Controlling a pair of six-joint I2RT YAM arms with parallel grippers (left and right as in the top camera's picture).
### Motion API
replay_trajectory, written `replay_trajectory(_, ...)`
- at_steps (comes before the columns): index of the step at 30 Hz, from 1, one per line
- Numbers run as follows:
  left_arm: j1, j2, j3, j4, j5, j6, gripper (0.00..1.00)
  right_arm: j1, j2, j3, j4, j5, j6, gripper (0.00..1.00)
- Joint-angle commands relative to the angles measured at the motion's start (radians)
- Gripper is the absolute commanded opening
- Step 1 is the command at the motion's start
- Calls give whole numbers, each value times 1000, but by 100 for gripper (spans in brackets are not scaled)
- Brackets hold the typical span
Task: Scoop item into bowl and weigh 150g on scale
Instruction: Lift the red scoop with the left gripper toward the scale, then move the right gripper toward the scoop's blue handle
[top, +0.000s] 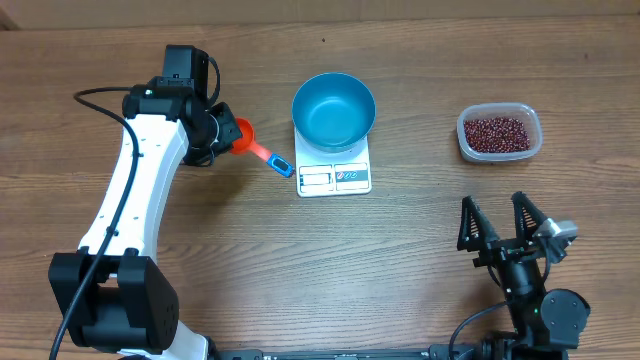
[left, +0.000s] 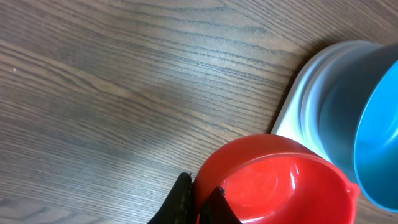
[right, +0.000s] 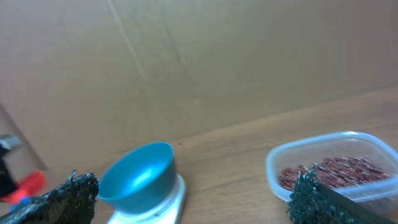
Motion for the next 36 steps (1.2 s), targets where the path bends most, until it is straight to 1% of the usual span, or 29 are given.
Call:
replay_trajectory(1, -2, -10, 15, 0, -3, -86, 4, 5, 55, 77, 2, -49, 74, 100)
replay_trajectory(2, -2, -10, 15, 0, -2, -107, 4, 5, 103, 108, -5, -60, 84, 100)
replay_trajectory(8, -2, -10, 15, 0, 16, -129, 4, 5, 331, 251, -45, -120, 82, 100)
replay_trajectory(17, -2, -10, 15, -19, 58, -129, 4, 5, 750, 459, -50, -372, 80, 100)
replay_trajectory(19, -2, -10, 15, -22, 75, -129, 4, 5, 835, 480, -23, -438, 80, 100)
replay_trajectory(24, -12, -10, 15, -27, 174, -135, 4, 5, 1017, 483, 182, -690, 88, 100)
replay_trajectory(26, -24, -10, 15, -27, 179, -182, 4, 5, 1073, 483, 265, -749, 173, 100)
replay_trajectory(29, -51, -10, 15, -26, 177, -296, 4, 5, 1144, 483, 359, -760, 422, 100)
replay_trajectory(30, -58, -10, 15, -25, 177, -329, 4, 5, 1160, 483, 375, -762, 457, 100)
replay_trajectory(34, -101, -10, 15, -18, 177, -478, 4, 6, 1205, 483, 393, -779, 478, 100)
replay_trajectory(36, -127, -10, 15, -1, 177, -515, 4, 7, 1215, 483, 392, -778, 499, 100)
